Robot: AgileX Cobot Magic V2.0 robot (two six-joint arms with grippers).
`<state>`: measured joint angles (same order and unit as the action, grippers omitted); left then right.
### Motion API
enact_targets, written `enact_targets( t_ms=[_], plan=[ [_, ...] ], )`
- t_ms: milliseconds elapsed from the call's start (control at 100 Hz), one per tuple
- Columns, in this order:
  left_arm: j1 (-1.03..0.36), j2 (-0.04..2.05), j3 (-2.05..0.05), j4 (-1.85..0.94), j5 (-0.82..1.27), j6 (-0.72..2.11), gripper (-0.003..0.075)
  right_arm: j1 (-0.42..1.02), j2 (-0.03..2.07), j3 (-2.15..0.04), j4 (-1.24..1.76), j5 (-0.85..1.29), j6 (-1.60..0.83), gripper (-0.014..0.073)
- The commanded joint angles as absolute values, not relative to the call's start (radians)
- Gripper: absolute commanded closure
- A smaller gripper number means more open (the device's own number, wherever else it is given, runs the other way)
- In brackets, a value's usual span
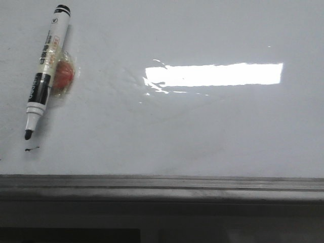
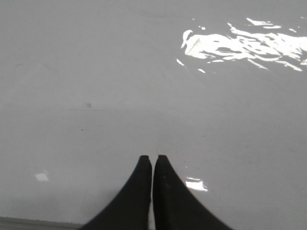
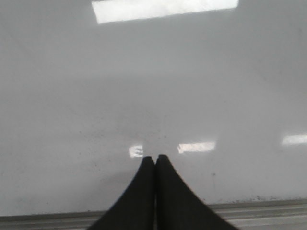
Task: Write number 6 on whiteboard
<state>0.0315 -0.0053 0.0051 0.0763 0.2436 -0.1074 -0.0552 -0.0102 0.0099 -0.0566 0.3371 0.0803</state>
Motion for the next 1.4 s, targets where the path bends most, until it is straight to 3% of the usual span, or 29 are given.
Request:
enact_targets(
  t_ms=[0, 200, 290, 390, 580, 960, 1060, 1220, 1280, 1390],
  plan=[
    [0.022, -0.036, 0.050, 0.054, 0.140, -0.112, 0.0739, -0.059, -0.030, 0.041, -0.047, 0.266, 0.078, 0.0658],
    [0.020, -0.036, 0.041, 0.027, 0.071, -0.112, 0.0739, -0.059, -0.030, 0.041, -0.170, 0.000, 0.033, 0.0657],
    [0.016, -0.034, 0.008, 0.027, 0.071, -0.112, 0.0740, -0.059, -0.030, 0.038, -0.118, -0.023, 0.064, 0.0657],
    [0.016, -0.009, -0.065, 0.036, 0.111, -0.108, 0.0740, -0.059, -0.028, 0.024, 0.090, 0.000, 0.115, 0.0657],
    [0.016, 0.100, -0.236, 0.057, 0.267, -0.081, 0.0740, -0.059, 0.017, -0.026, 0.108, 0.119, 0.115, 0.0657],
    [0.016, 0.238, -0.302, 0.035, 0.260, -0.081, 0.0731, -0.059, 0.210, -0.222, 0.145, 0.238, 0.115, 0.0657],
    [0.016, 0.247, -0.302, 0.035, 0.254, -0.081, 0.0633, -0.059, 0.224, -0.225, 0.145, 0.240, 0.115, 0.0657],
    [0.016, 0.260, -0.295, 0.035, 0.207, -0.081, 0.0305, -0.059, 0.224, -0.225, 0.145, 0.259, 0.115, 0.0657],
    [0.016, 0.267, -0.283, 0.035, 0.158, -0.081, 0.0264, -0.059, 0.224, -0.225, 0.143, 0.259, 0.115, 0.0657],
    [0.016, 0.274, -0.273, 0.035, 0.092, -0.081, 0.0288, -0.059, 0.224, -0.225, 0.143, 0.278, 0.115, 0.0657]
  ],
)
